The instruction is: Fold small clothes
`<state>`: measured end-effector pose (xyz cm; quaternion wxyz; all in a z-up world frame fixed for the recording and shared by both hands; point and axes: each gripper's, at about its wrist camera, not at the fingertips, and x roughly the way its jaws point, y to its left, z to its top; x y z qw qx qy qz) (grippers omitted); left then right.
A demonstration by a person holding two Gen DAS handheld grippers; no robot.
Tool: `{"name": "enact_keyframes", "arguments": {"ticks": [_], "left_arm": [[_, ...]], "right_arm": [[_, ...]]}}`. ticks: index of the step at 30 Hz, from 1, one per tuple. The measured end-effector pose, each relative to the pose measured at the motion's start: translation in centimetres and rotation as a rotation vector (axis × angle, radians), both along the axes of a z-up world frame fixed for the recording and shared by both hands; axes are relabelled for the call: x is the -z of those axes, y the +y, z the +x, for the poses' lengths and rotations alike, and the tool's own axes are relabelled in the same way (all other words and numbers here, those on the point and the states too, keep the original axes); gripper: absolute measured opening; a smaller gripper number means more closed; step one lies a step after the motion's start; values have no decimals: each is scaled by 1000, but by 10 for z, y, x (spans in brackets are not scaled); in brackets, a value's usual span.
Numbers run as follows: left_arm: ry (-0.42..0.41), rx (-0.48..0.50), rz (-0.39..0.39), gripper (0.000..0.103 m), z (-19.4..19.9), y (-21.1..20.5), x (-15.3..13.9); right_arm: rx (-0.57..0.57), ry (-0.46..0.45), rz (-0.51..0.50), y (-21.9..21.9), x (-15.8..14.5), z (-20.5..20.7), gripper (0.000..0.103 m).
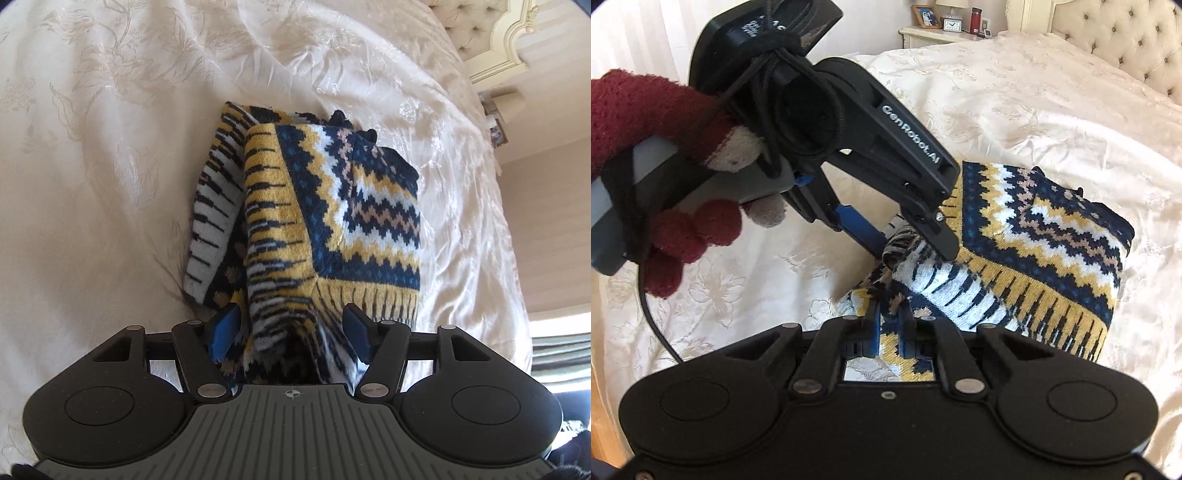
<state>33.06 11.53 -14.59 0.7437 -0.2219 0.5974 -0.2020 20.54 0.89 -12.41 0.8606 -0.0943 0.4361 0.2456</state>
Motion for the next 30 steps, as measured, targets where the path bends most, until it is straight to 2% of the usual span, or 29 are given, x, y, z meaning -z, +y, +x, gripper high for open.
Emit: {"name": "enact_keyframes", "arguments": {"ticks": [7,8,9,10,11,17,19,24,25,27,29,30], "left_arm": [[-100,34,42,58,30,-19,0],[-108,46,47,52,32,-22,1],[-119,62,57,31,34,-24,1],[-129,74,76,19,34,-27,2],[-142,83,91,16,33,-28,0],[-294,133,95,13,24,-23,-46],[-274,135,104,13,32,-16,-44],[-165,90,266,13,55,-1,1],[-145,80,290,13,56,4,7],[-149,56,317,14,53,12,8],[-181,33,307,17,45,17,-2],[-203,29,309,23,40,17,-9]], "right_arm": [[4,16,-2,2,5,3,15],[4,18,-3,2,6,4,15],[3,20,-3,2,7,4,15],[3,22,-3,3,7,4,15],[5,23,-2,3,7,4,15],[47,13,83,-3,-12,5,15],[42,19,86,3,-9,11,16],[-52,153,34,34,36,31,30],[-77,166,27,38,42,31,40],[-108,155,60,38,37,28,50],[-108,119,115,29,22,21,50],[-98,104,135,23,15,19,51]]}}
